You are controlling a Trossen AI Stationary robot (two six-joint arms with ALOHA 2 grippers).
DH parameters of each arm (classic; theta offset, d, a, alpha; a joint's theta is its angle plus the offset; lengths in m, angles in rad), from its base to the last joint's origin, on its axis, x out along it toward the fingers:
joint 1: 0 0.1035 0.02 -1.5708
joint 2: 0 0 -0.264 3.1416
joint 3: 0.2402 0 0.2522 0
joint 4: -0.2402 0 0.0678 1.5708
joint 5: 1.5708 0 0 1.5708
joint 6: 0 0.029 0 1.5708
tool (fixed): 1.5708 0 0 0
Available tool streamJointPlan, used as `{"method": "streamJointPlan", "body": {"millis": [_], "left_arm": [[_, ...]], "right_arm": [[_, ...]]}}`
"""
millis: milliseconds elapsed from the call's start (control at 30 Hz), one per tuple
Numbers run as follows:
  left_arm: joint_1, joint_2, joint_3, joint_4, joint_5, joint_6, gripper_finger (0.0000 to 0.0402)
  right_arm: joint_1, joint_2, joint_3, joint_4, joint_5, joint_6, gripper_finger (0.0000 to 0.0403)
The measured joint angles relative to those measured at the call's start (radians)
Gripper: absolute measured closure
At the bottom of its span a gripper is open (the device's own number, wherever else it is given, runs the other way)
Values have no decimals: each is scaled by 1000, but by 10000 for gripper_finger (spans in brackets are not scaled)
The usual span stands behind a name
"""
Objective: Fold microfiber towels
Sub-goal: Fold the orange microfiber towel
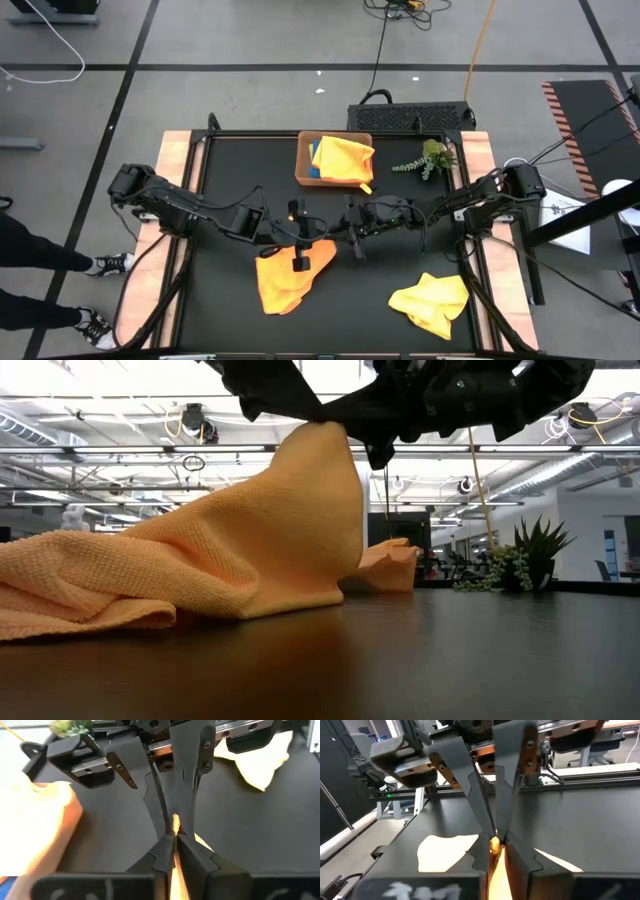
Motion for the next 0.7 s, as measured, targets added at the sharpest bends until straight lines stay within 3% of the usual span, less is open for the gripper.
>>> {"method": "streamJointPlan", "body": {"millis": [200, 467, 700], "left_arm": [[0, -2, 0, -10, 4, 12, 343], [-1, -89, 0, -32, 18, 12, 364], [-16, -129, -1, -78, 2, 13, 287]], "right_arm": [[0, 0, 0, -1, 1, -1, 382], [-2, -3, 6, 33, 9, -7, 394], [-1, -4, -3, -3, 6, -6, 400]]}}
